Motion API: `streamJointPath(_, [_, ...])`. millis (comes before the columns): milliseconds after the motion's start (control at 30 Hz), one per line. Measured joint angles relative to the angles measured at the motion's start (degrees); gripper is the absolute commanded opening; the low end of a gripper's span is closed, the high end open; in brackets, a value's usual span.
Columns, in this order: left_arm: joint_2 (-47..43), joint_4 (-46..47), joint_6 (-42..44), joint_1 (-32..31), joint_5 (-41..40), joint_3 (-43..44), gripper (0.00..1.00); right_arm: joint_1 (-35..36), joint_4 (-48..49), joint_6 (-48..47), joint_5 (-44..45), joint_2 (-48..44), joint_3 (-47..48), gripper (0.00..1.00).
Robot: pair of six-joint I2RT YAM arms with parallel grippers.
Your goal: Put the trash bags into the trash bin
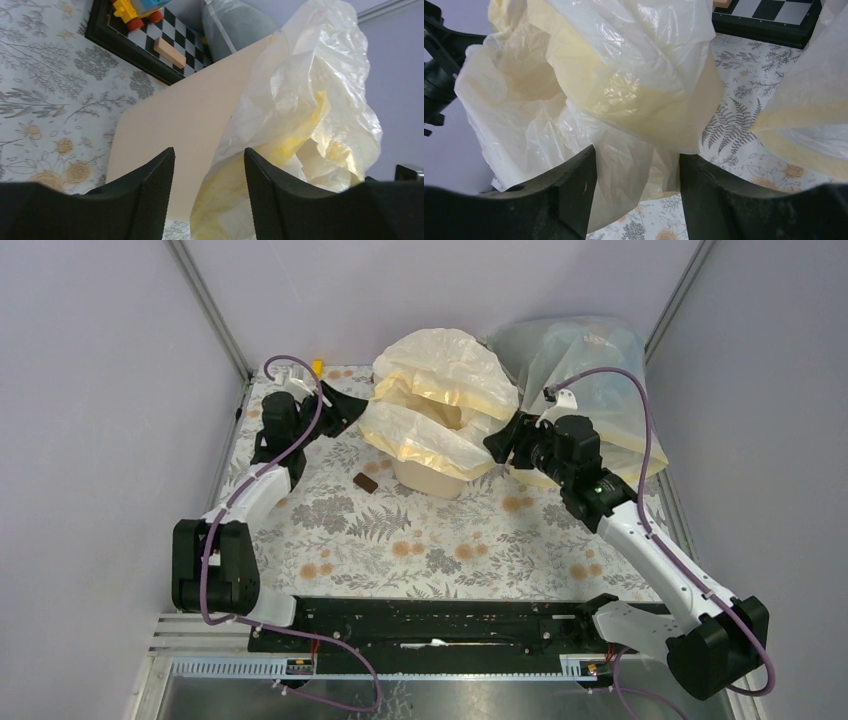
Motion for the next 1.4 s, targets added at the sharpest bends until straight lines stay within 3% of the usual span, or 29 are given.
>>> streamJointPath(67, [0.5, 2.8, -2.1, 0.4, 1.4, -0.9, 0.46, 0.0, 1.2, 0.6, 0.0, 0.3, 0.0, 0.47])
streamJointPath(200, [1.1, 9.4, -6.2, 1.5, 3.6, -2.7, 0.07, 0.0, 2.5, 1.8, 0.2, 1.6, 0.0, 0.25])
streamJointPath(267, [1.6, 12.1, -7.7, 1.9, 4.1, -3.4, 0.0, 0.0, 2.9, 2.1, 0.5, 2.4, 0.0, 0.18])
streamJointPath(333, [2.4, 14.1, -8.9, 2.2, 4.5, -3.7, 0.0, -0.1, 3.2, 2.5, 0.6, 3.7, 0.1, 0.1])
streamJointPath(533, [6.0, 16.9, -9.3, 2.3, 4.5, -3.7, 0.0, -0.2, 4.5, 2.7, 1.2, 8.2, 0.5, 0.09])
streamJointPath(733, [10.3, 17.7, -8.1, 2.2, 2.5, -3.6, 0.0, -0.6, 6.0, 2.6, 2.5, 13.2, 2.4, 0.15])
streamJointPath(867, [15.3, 18.8, -7.8, 1.2, 2.8, -1.2, 0.0, -0.7, 7.5, 2.4, 1.9, 16.3, 3.4, 0.27])
streamJointPath(1133, [23.1, 25.1, -9.6, 0.0, 7.4, 4.7, 0.36, -1.0, 8.6, -0.7, 1.6, 16.2, 2.7, 0.36])
streamJointPath(1233, [25.9, 27.5, -10.6, -0.4, 9.9, 7.8, 0.41, -1.2, 9.2, -2.3, -1.3, 16.5, 2.7, 0.37])
streamJointPath(1400, [31.0, 32.7, -13.5, -1.7, 14.8, 13.0, 0.42, -1.4, 12.9, -3.0, -9.1, 17.7, 1.9, 0.38])
